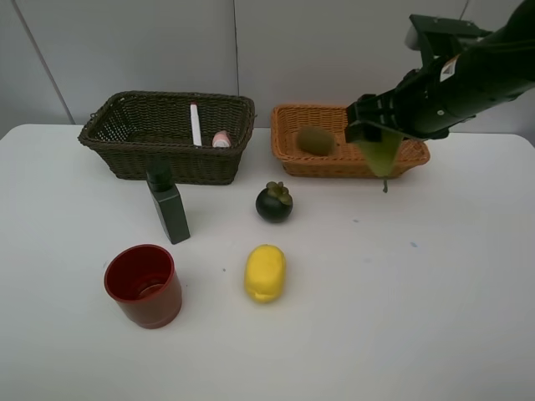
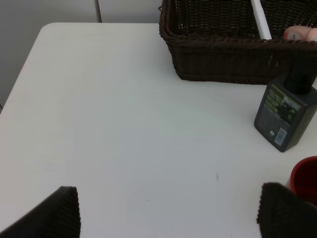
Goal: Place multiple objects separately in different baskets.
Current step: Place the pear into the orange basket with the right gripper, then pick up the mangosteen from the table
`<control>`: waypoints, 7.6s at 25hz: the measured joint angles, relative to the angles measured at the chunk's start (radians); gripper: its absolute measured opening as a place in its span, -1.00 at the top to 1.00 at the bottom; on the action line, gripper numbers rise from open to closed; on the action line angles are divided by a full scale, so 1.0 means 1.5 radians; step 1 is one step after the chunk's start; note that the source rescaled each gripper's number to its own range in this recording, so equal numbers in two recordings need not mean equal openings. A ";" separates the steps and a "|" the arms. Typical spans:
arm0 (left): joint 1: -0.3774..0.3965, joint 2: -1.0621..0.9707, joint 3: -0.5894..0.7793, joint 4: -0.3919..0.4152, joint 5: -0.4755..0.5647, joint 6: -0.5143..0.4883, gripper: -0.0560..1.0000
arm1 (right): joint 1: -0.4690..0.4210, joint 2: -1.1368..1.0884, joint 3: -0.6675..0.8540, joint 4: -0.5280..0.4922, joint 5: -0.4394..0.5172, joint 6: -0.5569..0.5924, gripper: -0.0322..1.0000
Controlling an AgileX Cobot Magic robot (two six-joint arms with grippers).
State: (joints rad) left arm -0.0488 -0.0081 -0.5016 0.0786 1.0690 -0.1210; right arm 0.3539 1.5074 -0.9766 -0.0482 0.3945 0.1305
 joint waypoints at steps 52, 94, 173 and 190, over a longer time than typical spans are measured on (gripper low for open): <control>0.000 0.000 0.000 0.000 0.000 0.000 -0.87 | -0.141 0.378 -0.278 -0.180 -0.103 0.109 -0.45; 0.000 0.000 0.000 0.000 0.000 0.000 -0.87 | -0.042 0.214 -0.283 -0.138 0.115 0.091 -1.00; 0.000 0.000 0.000 0.000 0.000 0.000 -0.87 | 0.175 0.440 -0.283 -0.058 0.068 0.096 -0.30; 0.000 0.000 0.000 0.000 0.000 0.000 -0.87 | 0.175 0.355 -0.283 -0.043 0.134 0.096 -0.30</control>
State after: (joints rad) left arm -0.0488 -0.0081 -0.5016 0.0786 1.0690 -0.1210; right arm 0.6158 2.0396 -1.4013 -0.1133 0.5959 0.2739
